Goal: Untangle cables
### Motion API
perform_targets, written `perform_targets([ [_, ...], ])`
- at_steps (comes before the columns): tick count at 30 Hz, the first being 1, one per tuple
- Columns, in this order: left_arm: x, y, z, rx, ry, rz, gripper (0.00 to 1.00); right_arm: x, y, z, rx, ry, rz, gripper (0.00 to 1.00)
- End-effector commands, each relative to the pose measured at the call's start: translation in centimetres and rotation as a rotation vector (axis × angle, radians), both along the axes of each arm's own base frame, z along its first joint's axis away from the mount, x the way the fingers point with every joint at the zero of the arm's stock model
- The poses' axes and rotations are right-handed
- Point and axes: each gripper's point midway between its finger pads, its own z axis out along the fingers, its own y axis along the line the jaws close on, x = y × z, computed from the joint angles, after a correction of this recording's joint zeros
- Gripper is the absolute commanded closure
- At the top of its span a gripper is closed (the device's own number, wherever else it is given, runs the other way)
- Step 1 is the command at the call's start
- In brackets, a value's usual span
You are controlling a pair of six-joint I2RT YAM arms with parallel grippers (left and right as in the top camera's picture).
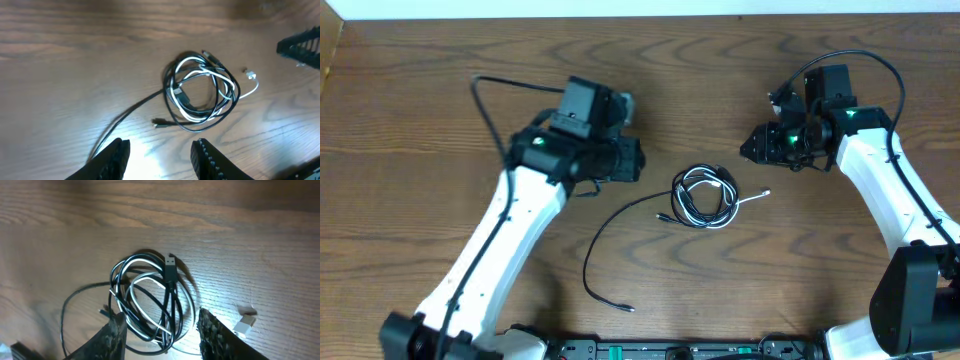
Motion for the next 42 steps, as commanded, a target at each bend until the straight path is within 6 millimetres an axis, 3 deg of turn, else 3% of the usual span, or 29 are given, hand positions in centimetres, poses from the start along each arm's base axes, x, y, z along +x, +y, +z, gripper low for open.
perform_targets([
  [1, 0.2, -2.9, -1.3, 0.003, -0.008, -0.1, 0.55, -0.3, -0.2, -0.1, -0.014, 0.016, -0.027, 0.57],
  [9, 0.8, -7.8, -4.5, -0.014, -0.006, -0.203, 0.5, -0.3, -0.3, -0.1, -0.019, 0.017, -0.029, 0.52],
  [15, -1.6, -11.2, -9.4, -0.088, 0.184, -0.307, 0.5, -0.1, -1.6, -0.6, -0.075, 0.026, -0.083, 0.48],
  [18, -2.8, -12.3, -9.8, -0.125, 0.229, -0.345, 0.5, 0.4, -3.0, -0.6, -0.08, 0.027, -0.131, 0.45],
  [22, -3.9, -14.2, -9.6, -0.122, 0.166, -0.463, 0.5, 1.5, -6.7, -0.3, -0.05, 0.013, -0.231, 0.43],
  [26, -5.2, -16.1, -9.4, -0.119, 0.11, -0.563, 0.5, 1.8, -9.1, 0.0, -0.024, 0.008, -0.292, 0.42],
  [38, -6.3, -18.2, -12.5, -0.024, 0.074, -0.617, 0.51, 1.4, -9.3, -0.1, -0.007, 0.026, -0.292, 0.41],
  [42, -6.5, -18.3, -13.5, -0.014, 0.093, -0.622, 0.7, 1.3, -9.3, -0.1, -0.008, 0.029, -0.292, 0.41],
])
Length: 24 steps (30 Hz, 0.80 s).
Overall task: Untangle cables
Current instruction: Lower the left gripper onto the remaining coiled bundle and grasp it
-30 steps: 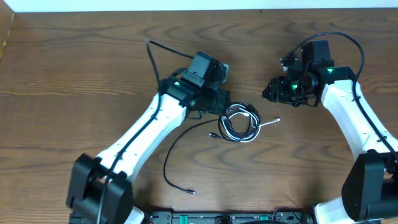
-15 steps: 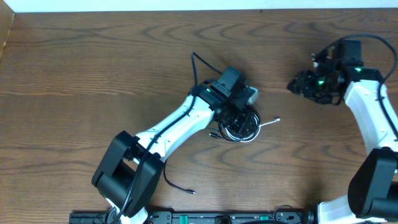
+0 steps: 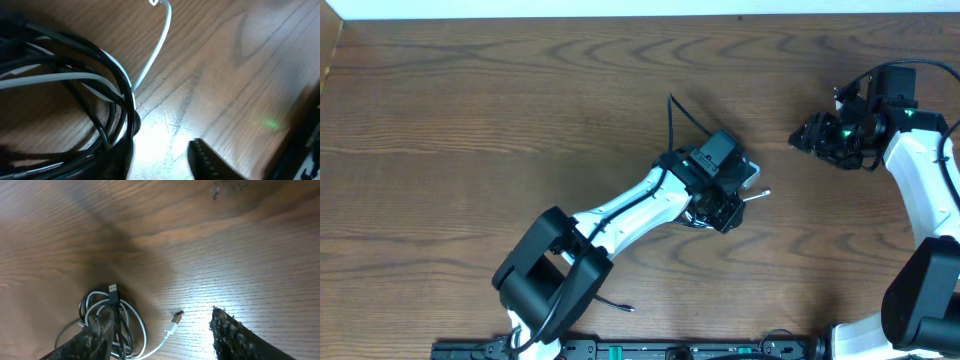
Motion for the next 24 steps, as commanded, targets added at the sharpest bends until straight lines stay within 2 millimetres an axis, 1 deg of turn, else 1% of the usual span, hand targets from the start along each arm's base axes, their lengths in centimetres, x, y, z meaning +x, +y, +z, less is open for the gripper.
perform_targets([
  [1, 0.1, -0.2, -0.6, 0.011, -0.006, -0.011, 0.77, -0.2, 0.3, 0.2, 0.012, -0.002, 0.006, 0.41],
  [2, 0.1, -0.2, -0.6, 0.01, -0.006, -0.011, 0.85, -0.2, 0.3, 0.2, 0.012, -0.002, 0.007, 0.41],
  [3, 0.1, -0.2, -0.6, 0.01, -0.007, -0.011, 0.89, -0.2, 0.3, 0.2, 0.012, -0.001, 0.007, 0.41],
  [4, 0.1, -0.2, -0.6, 0.01, -0.006, -0.011, 0.92, -0.3, 0.3, 0.2, 0.012, 0.001, 0.007, 0.41],
  [6, 0.1, -0.2, -0.3, 0.006, -0.01, -0.011, 0.93, -0.3, 0.3, 0.2, 0.013, 0.004, 0.007, 0.41],
  [9, 0.7, -0.4, 1.8, -0.031, -0.039, 0.01, 0.93, -0.4, 0.3, 0.2, 0.013, 0.006, 0.007, 0.41],
  [11, 1.7, -0.2, 4.2, -0.072, -0.046, 0.078, 0.93, -0.4, 0.4, 0.2, 0.022, 0.004, 0.011, 0.41],
  [14, 2.7, 0.6, 6.8, -0.121, -0.041, 0.164, 0.93, -0.4, 1.1, 0.5, 0.054, -0.008, 0.037, 0.41],
  [16, 2.8, 1.0, 9.2, -0.19, -0.026, 0.167, 0.93, -0.4, 1.8, 0.9, 0.089, -0.027, 0.078, 0.41],
  [17, 2.6, 1.2, 10.7, -0.242, -0.008, 0.157, 0.93, -0.4, 2.5, 1.3, 0.123, -0.048, 0.12, 0.41],
  [20, 2.5, 2.1, 13.9, -0.35, 0.024, 0.142, 0.93, -0.6, 4.2, 2.5, 0.214, -0.098, 0.205, 0.39],
  [21, 2.6, 2.5, 14.8, -0.379, 0.028, 0.141, 0.92, -0.6, 4.6, 2.8, 0.236, -0.109, 0.221, 0.39],
  [22, 2.7, 2.7, 15.2, -0.391, 0.027, 0.144, 0.92, -0.6, 4.8, 3.0, 0.252, -0.115, 0.229, 0.39],
  [24, 3.3, 3.8, 16.8, -0.43, 0.013, 0.161, 0.93, -0.7, 5.4, 3.5, 0.29, -0.132, 0.255, 0.38],
])
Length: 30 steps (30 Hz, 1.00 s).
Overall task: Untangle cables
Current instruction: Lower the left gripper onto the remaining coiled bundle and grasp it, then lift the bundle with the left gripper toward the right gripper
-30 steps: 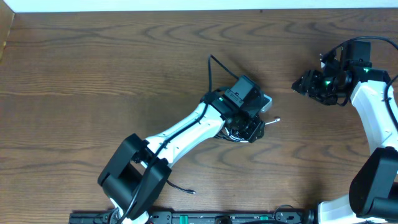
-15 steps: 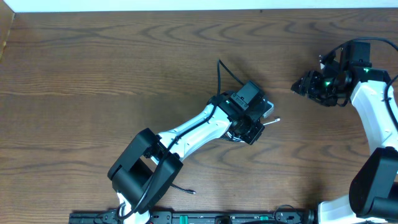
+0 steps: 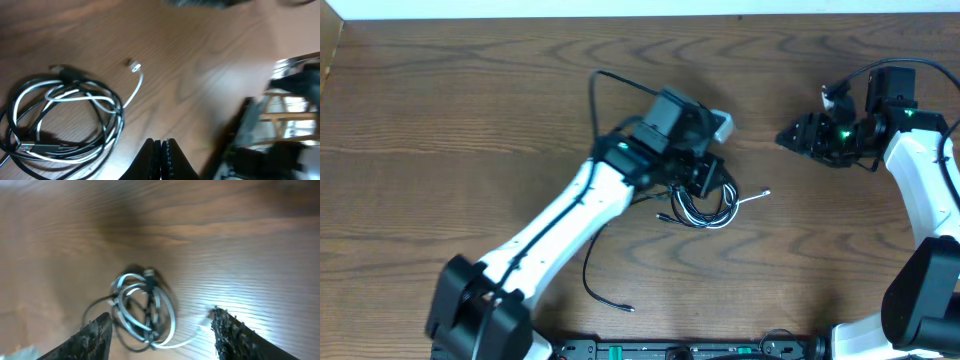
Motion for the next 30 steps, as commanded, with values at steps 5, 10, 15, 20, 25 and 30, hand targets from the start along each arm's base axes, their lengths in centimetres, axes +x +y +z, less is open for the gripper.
perform_targets([
  [5, 1.8, 2.9, 2.8, -0.013, -0.052, 0.077, 0.93, -0.4, 1.8, 1.6, 0.103, -0.058, 0.087, 0.38],
  [10, 0.1, -0.6, -3.7, 0.126, -0.029, -0.04, 0.66, -0.4, 1.7, 1.4, 0.093, -0.05, 0.081, 0.36],
  [15, -0.1, -1.3, -9.4, 0.282, -0.01, -0.042, 0.64, -0.6, 1.6, 1.3, 0.089, -0.042, 0.079, 0.36],
  [20, -1.0, -1.6, -13.6, 0.385, 0.012, -0.062, 0.64, -0.6, 1.3, 1.0, 0.066, -0.035, 0.072, 0.35],
  [25, -1.5, -2.1, -16.0, 0.411, 0.042, -0.077, 0.64, -0.6, 1.3, 1.0, 0.065, -0.035, 0.071, 0.34],
  [30, -2.0, -3.3, -16.9, 0.405, 0.03, -0.1, 0.64, -0.6, 1.3, 1.0, 0.065, -0.035, 0.072, 0.34],
])
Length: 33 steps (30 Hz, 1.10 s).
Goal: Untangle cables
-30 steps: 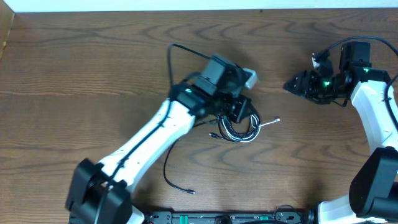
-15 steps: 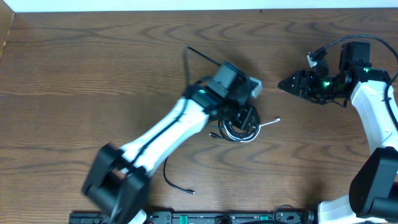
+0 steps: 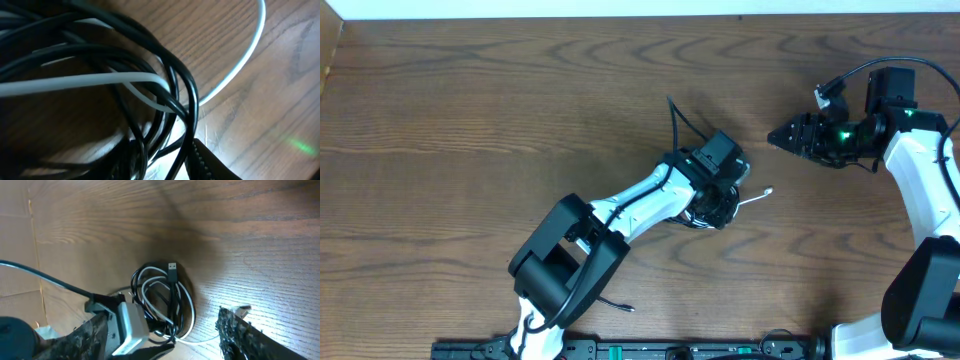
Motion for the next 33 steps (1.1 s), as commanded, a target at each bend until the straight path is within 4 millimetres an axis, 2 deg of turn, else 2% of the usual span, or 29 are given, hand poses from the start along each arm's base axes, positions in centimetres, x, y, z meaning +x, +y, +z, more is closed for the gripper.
perform_targets([
  [1, 0.0, -1.1, 0.0, -0.008, -0.03, -0.03, 0.64, -0.2, 0.1, 0.2, -0.003, -0.012, 0.014, 0.34],
  [5, 0.6, -1.7, 0.1, -0.028, -0.061, -0.029, 0.64, -0.2, 0.1, 0.2, -0.002, -0.013, 0.014, 0.34],
  [11, 1.4, -2.0, -0.8, -0.023, -0.084, -0.003, 0.66, -0.2, 0.1, 0.2, -0.002, -0.012, 0.014, 0.34],
  [13, 1.5, -2.0, -0.9, -0.025, -0.085, -0.002, 0.77, -0.2, 0.1, 0.2, -0.002, -0.011, 0.015, 0.34],
  [14, 1.7, -2.0, -0.5, -0.03, -0.09, 0.0, 0.91, -0.2, 0.1, 0.2, -0.002, -0.011, 0.014, 0.34],
  [15, 1.8, -2.0, 0.0, -0.036, -0.095, 0.003, 0.93, -0.2, 0.1, 0.2, -0.002, -0.012, 0.014, 0.34],
  [18, 2.4, -1.7, 4.7, -0.098, -0.131, 0.018, 0.93, -0.2, 0.1, 0.2, -0.002, -0.01, 0.014, 0.34],
  [20, 2.5, -1.5, 10.0, -0.195, -0.177, 0.021, 0.93, -0.3, 0.1, 0.2, 0.0, -0.009, 0.014, 0.34],
  [21, 2.5, -1.3, 12.0, -0.234, -0.199, 0.022, 0.93, -0.3, 0.2, 0.2, 0.005, -0.011, 0.017, 0.34],
  [22, 2.6, -0.9, 14.6, -0.282, -0.233, 0.026, 0.93, -0.2, 0.6, 0.6, 0.031, -0.018, 0.025, 0.34],
  [23, 2.6, -0.6, 15.9, -0.303, -0.251, 0.033, 0.93, -0.2, 0.9, 0.9, 0.058, -0.026, 0.034, 0.35],
  [24, 2.8, 0.2, 19.0, -0.353, -0.292, 0.066, 0.93, -0.3, 1.6, 1.7, 0.111, -0.044, 0.056, 0.36],
  [26, 3.1, 1.9, 22.6, -0.411, -0.333, 0.127, 0.93, -0.3, 3.1, 3.7, 0.23, -0.116, 0.127, 0.41],
  [28, 3.4, 3.2, 23.9, -0.426, -0.338, 0.174, 0.92, -0.2, 4.2, 5.5, 0.325, -0.179, 0.178, 0.44],
  [29, 3.6, 3.8, 23.9, -0.419, -0.336, 0.188, 0.93, -0.2, 4.6, 6.5, 0.371, -0.212, 0.202, 0.44],
  [31, 4.2, 5.1, 23.1, -0.387, -0.315, 0.223, 0.93, -0.4, 5.3, 8.2, 0.446, -0.261, 0.244, 0.45],
  [33, 4.6, 5.9, 22.4, -0.363, -0.295, 0.245, 0.93, -0.7, 5.5, 8.9, 0.477, -0.273, 0.259, 0.45],
])
